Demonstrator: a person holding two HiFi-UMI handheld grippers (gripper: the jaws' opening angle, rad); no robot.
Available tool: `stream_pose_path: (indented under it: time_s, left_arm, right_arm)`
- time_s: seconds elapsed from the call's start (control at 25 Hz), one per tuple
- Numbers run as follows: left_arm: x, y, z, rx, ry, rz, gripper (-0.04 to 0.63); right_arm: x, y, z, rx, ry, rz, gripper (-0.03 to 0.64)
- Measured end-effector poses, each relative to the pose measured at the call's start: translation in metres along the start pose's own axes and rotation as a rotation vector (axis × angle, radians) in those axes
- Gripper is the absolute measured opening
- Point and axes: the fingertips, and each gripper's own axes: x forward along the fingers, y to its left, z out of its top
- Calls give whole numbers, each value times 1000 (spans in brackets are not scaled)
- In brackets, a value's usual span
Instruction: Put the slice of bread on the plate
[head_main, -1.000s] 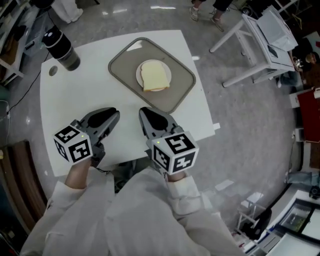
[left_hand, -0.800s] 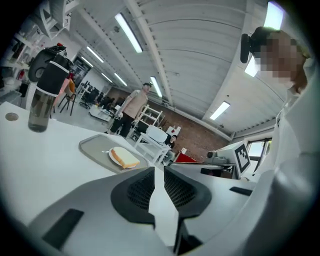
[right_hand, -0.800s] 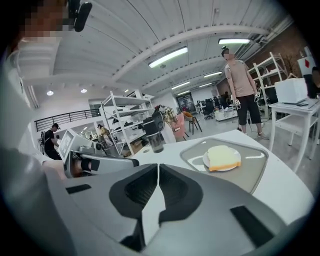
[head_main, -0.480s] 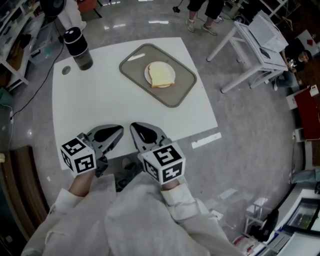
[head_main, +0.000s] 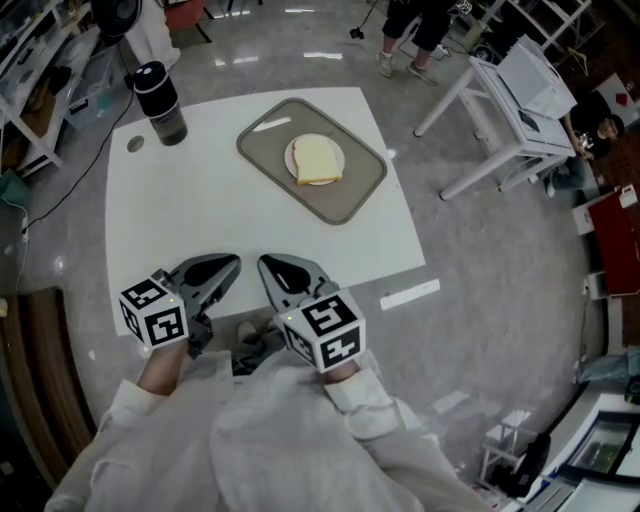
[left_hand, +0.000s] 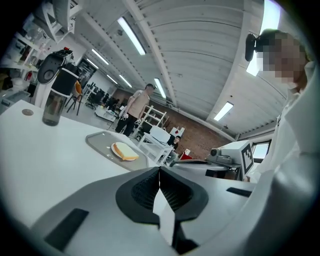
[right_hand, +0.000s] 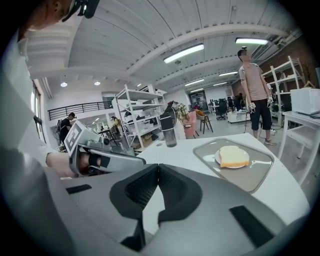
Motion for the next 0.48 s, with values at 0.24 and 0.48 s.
stream_pose_path:
  time_s: [0.24, 0.48]
  left_arm:
    - [24, -15, 2, -7, -7, -17, 9]
    - [26, -17, -5, -21, 17, -15, 9]
  right_arm:
    - [-6, -13, -2, 8, 3, 10, 15]
    - [-10, -22, -1, 13, -11, -25, 14]
